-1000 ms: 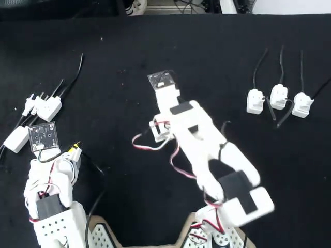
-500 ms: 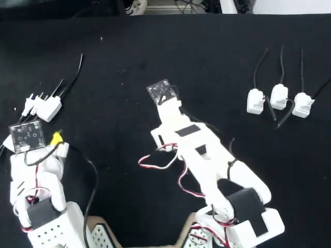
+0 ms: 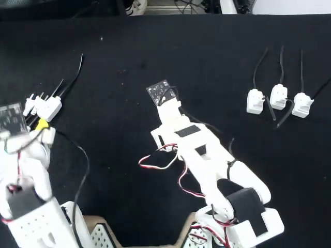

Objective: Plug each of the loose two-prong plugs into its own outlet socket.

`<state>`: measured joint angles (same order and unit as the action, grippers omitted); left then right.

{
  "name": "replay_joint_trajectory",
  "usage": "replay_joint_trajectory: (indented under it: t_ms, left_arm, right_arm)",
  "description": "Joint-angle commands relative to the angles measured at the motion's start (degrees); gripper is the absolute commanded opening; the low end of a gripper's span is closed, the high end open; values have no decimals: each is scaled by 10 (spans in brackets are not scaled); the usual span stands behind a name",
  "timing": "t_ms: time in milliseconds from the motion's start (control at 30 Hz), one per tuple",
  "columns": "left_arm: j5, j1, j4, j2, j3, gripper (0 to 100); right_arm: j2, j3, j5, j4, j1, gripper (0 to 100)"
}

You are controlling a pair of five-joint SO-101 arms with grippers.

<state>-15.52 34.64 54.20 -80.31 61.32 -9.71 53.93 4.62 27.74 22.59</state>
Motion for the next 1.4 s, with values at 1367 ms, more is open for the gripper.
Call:
replay_joint_trajectory:
  t_ms: [1367]
  left_arm:
    - [-42, -2, -15, 785, -480, 247]
  right_arm:
    - [-27, 15, 5, -50, 4, 144]
